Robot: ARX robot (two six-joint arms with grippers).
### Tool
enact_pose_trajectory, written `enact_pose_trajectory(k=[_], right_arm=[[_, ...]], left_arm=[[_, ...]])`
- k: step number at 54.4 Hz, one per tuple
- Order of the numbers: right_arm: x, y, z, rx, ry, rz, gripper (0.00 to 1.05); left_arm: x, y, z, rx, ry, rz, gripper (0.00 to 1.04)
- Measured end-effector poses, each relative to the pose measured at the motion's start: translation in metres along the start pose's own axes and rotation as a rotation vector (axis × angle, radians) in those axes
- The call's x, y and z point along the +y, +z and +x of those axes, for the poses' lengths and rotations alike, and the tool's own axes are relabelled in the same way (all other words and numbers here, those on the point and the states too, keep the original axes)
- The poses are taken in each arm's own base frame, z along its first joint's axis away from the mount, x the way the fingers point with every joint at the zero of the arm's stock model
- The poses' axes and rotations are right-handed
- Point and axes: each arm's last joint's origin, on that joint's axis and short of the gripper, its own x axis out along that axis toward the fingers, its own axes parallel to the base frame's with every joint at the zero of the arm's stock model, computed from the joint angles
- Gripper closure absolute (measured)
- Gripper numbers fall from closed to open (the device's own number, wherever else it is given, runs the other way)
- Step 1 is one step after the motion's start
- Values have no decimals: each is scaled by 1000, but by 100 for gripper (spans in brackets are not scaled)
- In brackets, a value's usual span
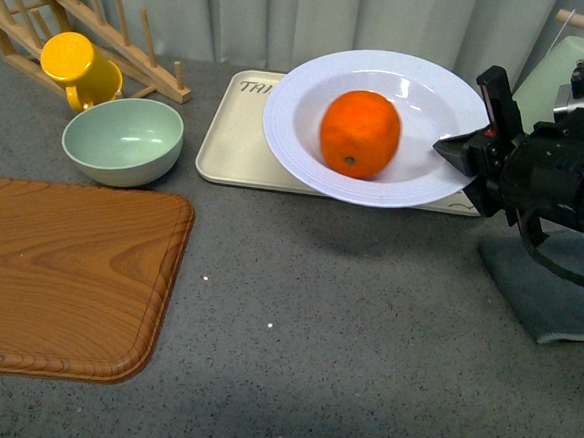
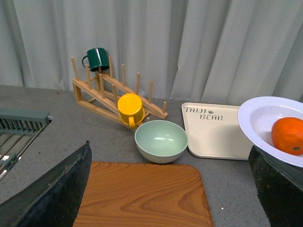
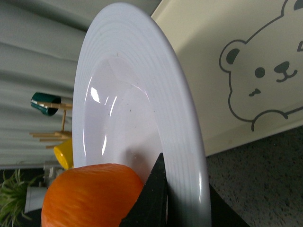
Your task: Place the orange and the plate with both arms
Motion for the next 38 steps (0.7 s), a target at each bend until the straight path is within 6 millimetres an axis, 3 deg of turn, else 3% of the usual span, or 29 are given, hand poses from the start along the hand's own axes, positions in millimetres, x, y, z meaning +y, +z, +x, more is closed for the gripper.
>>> enact_pose_trajectory(k=[20,38], right_arm=[[33,-18,41,-24,-31,98,101],[37,-31,97,-109,-97,184,101]], left_arm=[[0,0,0,0,0,0,6],[0,0,0,0,0,0,6]])
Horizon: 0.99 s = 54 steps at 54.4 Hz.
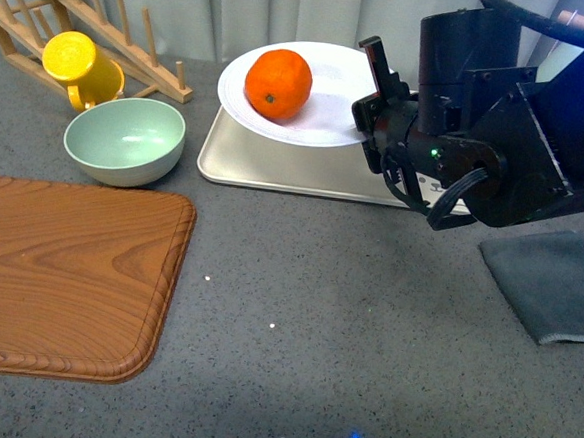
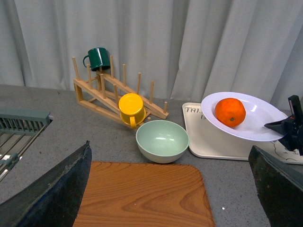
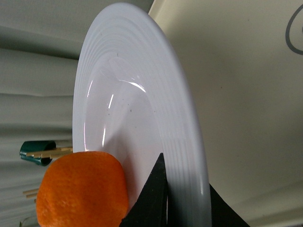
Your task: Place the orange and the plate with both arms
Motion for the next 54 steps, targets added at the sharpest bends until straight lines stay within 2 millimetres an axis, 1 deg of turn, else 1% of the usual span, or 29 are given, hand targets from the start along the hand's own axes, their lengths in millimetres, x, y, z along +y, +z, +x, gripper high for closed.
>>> enact_pose_trajectory(k=[9,17,23,25,30,31,33,34,38,39,43,45,47,51,52,53,54], right_arm=[[-7,-7,23,-50,-94,18,101],[-13,-10,31,-52,-151,14,101],[-16,-10,33,-51,-168,11,100],[-14,-10,34,-52,-168,11,92],[-14,-10,34,-49,-168,10,80],[-14,-10,34,-49,-169,8,74],[-15,-10,34,-46,-171,6,67],[-17,-10,32,-46,-175,4,62],[-19,-10,24,-63,-192,-37,48],[-19,-10,22,-66,-194,-53,46],[-15,-11,9,-96,-216,-140,35],[-9,-10,-2,-130,-217,-211,28],[-5,-10,-8,-152,-213,-251,24],[13,-7,-32,-231,-198,-399,12],[15,-7,-35,-238,-191,-408,10],[21,-7,-43,-260,-183,-450,8],[24,-7,-47,-274,-184,-482,7]], left_arm=[[0,0,0,0,0,0,6],[0,0,0,0,0,0,6],[0,0,0,0,0,0,6],[0,0,0,0,0,0,6],[0,0,0,0,0,0,6],[0,0,0,0,0,0,6],[0,0,0,0,0,0,6],[0,0,0,0,0,0,6],[0,0,0,0,0,0,6],[0,0,0,0,0,0,6],[0,0,0,0,0,0,6],[0,0,0,0,0,0,6],[0,0,0,0,0,0,6],[0,0,0,0,0,0,6],[0,0,0,0,0,0,6],[0,0,0,0,0,0,6],[0,0,0,0,0,0,6]])
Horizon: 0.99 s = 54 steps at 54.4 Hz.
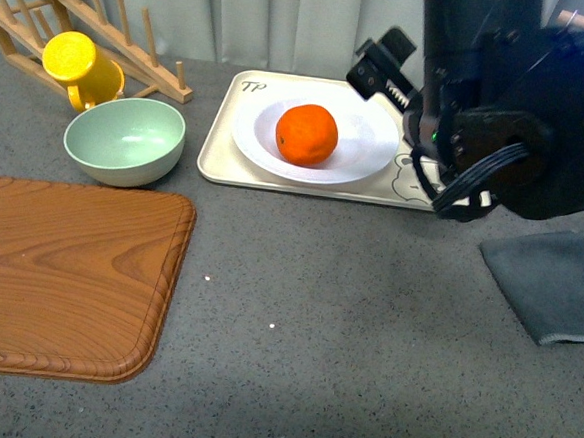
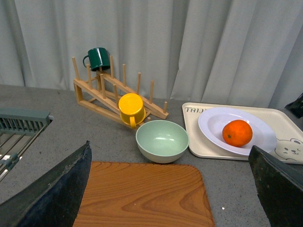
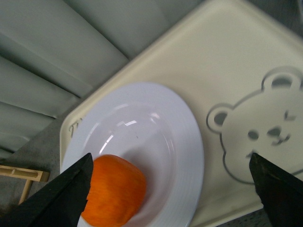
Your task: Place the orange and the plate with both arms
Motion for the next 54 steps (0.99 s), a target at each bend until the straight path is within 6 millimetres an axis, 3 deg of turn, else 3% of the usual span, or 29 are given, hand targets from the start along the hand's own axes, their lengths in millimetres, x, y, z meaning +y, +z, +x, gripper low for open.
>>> enact_pose_trajectory(k=[8,14,27,36,45,51,54], right_arm=[[13,23,-57,-155,67,-229,9],[6,29,-103,-254,76,-415,9],[-40,29,-180,-198,-22,-595,9],[-60,24,-231,-199,-44,-673,9],[-73,20,-264,-207,-72,-713,9],[-77,18,-273,-230,-36,-711,10],[-86,18,-273,-309,89,-664,23]], left_arm=[[0,0,0,0,0,0,6],[0,0,0,0,0,0,6],[0,0,0,0,0,0,6],[0,0,0,0,0,0,6],[0,0,0,0,0,0,6],[0,0,0,0,0,0,6],[0,0,0,0,-2,0,6]])
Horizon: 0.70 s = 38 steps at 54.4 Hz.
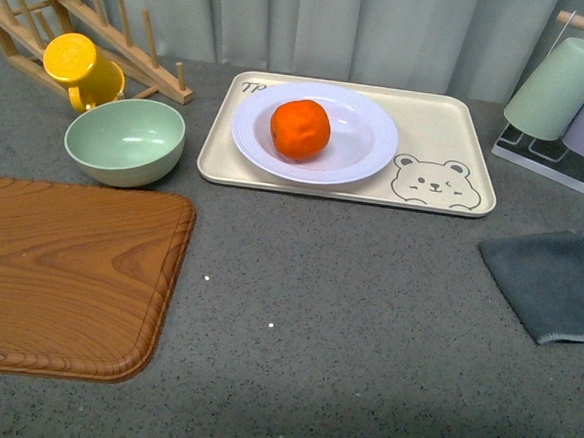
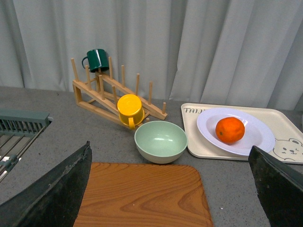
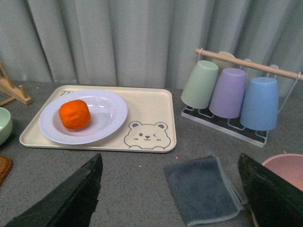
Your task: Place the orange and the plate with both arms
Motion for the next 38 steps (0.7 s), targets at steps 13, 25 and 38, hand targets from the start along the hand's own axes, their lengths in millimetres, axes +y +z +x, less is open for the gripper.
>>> enact_pose_trajectory(k=[13,25,38], right_arm=[[-35,3,-10,-96,22,24,66],[-58,6,-18,-115,14,25,104],[-69,5,-23,-118,6,25,104]], left_arm=[[0,0,0,-1,3,0,6],[0,0,0,-1,2,0,6],[0,0,0,-1,2,0,6]])
